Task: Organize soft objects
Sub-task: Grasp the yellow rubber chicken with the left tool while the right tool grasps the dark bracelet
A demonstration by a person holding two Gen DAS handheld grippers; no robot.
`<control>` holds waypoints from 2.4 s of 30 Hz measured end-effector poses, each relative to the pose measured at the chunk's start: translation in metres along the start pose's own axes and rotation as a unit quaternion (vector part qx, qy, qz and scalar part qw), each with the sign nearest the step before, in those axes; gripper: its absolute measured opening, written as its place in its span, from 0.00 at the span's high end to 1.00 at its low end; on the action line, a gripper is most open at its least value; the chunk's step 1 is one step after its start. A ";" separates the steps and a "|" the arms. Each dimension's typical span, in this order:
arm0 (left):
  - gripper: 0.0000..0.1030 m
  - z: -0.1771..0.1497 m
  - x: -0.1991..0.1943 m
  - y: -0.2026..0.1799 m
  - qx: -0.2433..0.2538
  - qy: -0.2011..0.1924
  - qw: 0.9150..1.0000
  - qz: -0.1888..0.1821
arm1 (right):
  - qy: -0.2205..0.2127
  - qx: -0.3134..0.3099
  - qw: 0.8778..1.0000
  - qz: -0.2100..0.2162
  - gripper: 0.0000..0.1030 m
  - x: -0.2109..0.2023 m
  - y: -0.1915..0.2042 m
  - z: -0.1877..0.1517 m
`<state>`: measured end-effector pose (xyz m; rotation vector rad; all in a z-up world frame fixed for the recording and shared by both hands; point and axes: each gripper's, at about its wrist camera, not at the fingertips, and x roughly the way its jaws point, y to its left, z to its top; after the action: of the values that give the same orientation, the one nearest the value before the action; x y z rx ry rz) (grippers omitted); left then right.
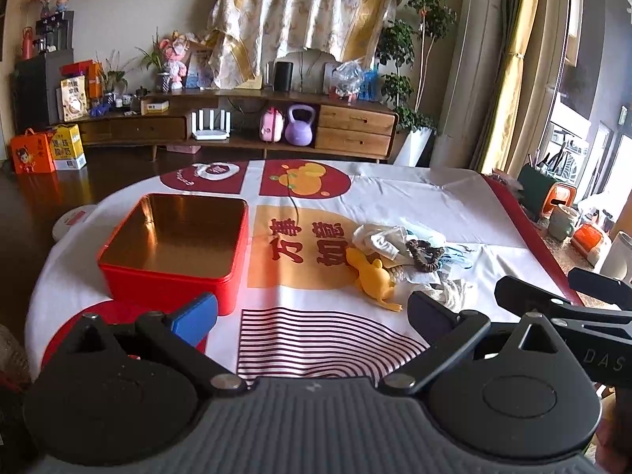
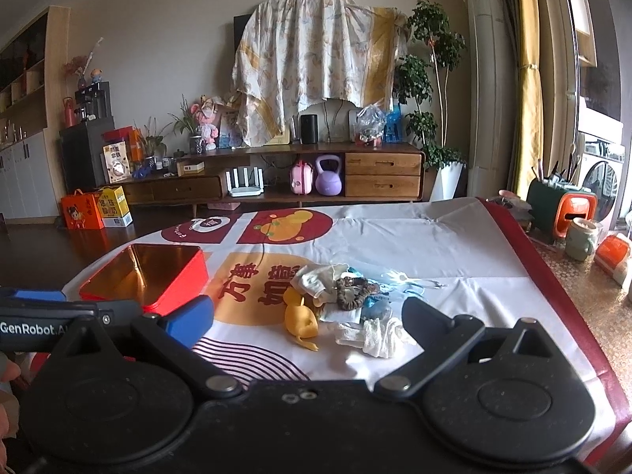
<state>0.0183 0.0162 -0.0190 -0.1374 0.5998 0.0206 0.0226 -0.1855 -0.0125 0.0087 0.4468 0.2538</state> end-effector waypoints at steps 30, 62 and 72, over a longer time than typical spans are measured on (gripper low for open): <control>0.00 0.027 0.189 -0.059 0.051 0.094 0.994 -0.014 | 0.095 -0.042 0.994 -0.019 0.11 0.153 -0.092 0.018; 0.27 0.016 0.264 -0.060 0.037 0.158 0.986 -0.036 | 0.148 -0.007 0.989 0.007 0.85 0.224 -0.084 0.012; 0.75 0.021 0.251 -0.065 0.044 0.152 0.985 -0.070 | 0.129 -0.015 0.992 -0.003 0.93 0.214 -0.081 0.019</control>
<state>0.2416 -0.0506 -0.1355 -0.0971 0.8928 -0.1661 0.2364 -0.2105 -0.0916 -0.0554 0.7002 0.2560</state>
